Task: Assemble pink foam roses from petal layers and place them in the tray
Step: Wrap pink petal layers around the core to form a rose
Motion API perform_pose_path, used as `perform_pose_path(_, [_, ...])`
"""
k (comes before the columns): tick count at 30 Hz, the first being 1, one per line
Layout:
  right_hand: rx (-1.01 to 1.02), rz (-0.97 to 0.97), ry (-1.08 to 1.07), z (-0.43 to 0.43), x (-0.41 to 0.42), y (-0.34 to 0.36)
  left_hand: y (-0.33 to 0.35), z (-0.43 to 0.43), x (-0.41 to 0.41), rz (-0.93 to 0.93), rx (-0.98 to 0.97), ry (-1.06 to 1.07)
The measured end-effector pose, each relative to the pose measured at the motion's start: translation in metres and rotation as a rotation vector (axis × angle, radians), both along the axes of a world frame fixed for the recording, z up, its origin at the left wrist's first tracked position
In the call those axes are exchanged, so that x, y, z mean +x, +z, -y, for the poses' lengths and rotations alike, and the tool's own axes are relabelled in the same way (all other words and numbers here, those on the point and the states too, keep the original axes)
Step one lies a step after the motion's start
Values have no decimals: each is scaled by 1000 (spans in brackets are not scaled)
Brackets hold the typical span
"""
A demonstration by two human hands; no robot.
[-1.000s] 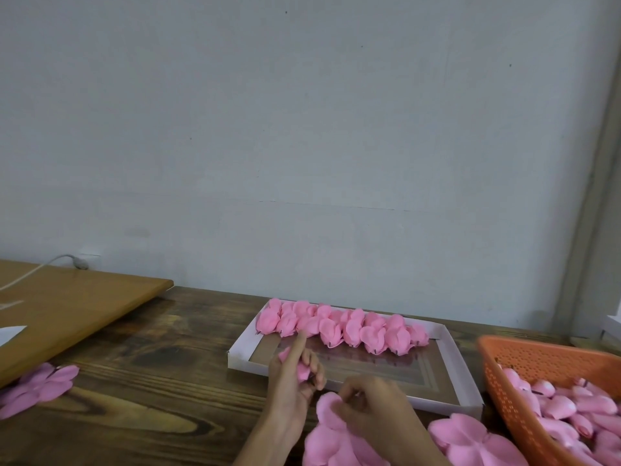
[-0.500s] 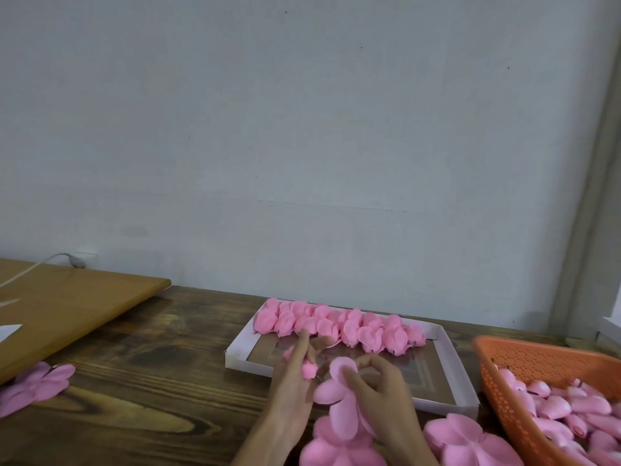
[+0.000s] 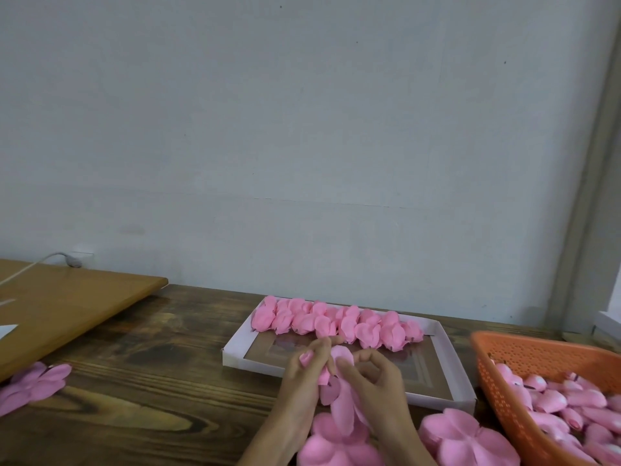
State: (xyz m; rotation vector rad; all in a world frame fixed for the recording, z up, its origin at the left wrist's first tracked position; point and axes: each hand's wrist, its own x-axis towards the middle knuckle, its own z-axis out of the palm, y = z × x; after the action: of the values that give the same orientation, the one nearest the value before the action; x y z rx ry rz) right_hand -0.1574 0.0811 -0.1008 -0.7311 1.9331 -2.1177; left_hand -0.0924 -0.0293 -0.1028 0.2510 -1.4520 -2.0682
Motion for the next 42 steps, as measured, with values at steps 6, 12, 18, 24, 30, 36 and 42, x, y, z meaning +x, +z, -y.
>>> perform_pose_path(6, [-74,-18,126,4,-1,-1,-7,4,-2,36,-58,42])
perform_pose_path(12, [0,67,333,-4,-2,2,-4,5,-1,-1,-13,73])
perform_pose_path(18, [162,84,411,-12,-7,-1,-1,8,-2,-13,-95,106])
perform_pose_path(24, [104,97,390,-10,-7,1,-2,10,-2,-34,-28,92])
perform_pose_path(30, [0,82,304,-11,-3,3,3,13,0,-113,147,90])
perform_pose_path(36, [20,-4,249,-9,-4,4,4,13,1,-122,148,36])
perform_pose_path(42, [45,-40,244,-9,-1,8,3,10,0,-113,147,40])
